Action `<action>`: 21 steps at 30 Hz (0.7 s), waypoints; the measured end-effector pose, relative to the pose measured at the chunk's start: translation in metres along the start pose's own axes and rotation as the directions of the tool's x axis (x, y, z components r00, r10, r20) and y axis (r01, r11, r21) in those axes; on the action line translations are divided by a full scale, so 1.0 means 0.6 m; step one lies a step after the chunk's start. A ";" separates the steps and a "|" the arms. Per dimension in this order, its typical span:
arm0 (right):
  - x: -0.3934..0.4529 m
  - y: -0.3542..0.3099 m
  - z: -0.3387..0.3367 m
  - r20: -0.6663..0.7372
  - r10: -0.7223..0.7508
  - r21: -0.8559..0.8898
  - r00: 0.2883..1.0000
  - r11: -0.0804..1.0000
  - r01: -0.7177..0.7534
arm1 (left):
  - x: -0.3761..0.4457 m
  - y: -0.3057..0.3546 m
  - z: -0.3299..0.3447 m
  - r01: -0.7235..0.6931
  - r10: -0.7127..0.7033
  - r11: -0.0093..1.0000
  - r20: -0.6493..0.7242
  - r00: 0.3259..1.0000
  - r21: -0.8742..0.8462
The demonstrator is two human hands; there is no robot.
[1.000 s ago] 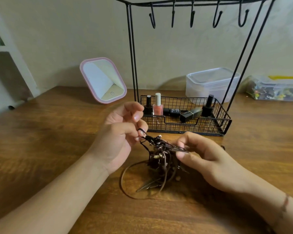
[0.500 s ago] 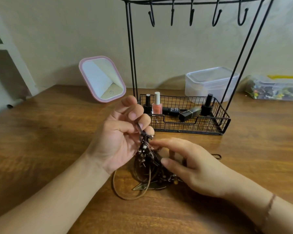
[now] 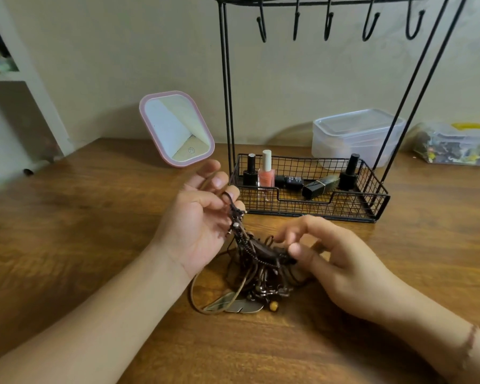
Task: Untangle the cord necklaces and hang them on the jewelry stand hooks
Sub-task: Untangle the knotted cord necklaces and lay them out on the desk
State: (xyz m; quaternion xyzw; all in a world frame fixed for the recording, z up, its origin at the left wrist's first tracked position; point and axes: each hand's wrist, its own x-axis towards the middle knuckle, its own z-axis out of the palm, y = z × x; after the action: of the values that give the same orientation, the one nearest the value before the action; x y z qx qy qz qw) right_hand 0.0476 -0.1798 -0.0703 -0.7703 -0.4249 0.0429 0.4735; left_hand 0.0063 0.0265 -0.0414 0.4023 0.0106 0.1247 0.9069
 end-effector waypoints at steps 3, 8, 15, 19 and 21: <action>-0.004 -0.003 -0.007 -0.171 -0.006 0.029 0.985 1.000 0.011 | -0.001 -0.002 -0.003 0.038 -0.033 0.981 -0.027 0.999 0.191; -0.003 -0.003 -0.024 -0.334 -0.023 0.093 0.942 0.994 0.058 | -0.005 -0.009 -0.001 -0.014 0.031 0.915 -0.035 0.999 0.402; -0.003 -0.007 -0.034 -0.288 0.075 0.382 0.955 0.923 0.042 | -0.019 -0.027 0.001 -0.283 0.161 0.338 0.241 0.957 0.897; -0.003 -0.009 -0.037 -0.290 0.072 0.475 0.954 0.876 0.079 | -0.026 -0.030 0.007 -0.420 0.001 0.216 0.430 0.903 0.881; -0.003 -0.014 -0.040 -0.297 0.076 0.528 0.952 0.844 0.098 | -0.028 -0.028 0.005 -0.436 -0.092 0.143 0.451 0.888 0.888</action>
State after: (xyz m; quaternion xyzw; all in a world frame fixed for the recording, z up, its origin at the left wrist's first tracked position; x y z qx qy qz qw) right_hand 0.0528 -0.1959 -0.0515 -0.6019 -0.3217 0.0372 0.7300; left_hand -0.0063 0.0095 -0.0533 0.9034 -0.1457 0.1087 0.3884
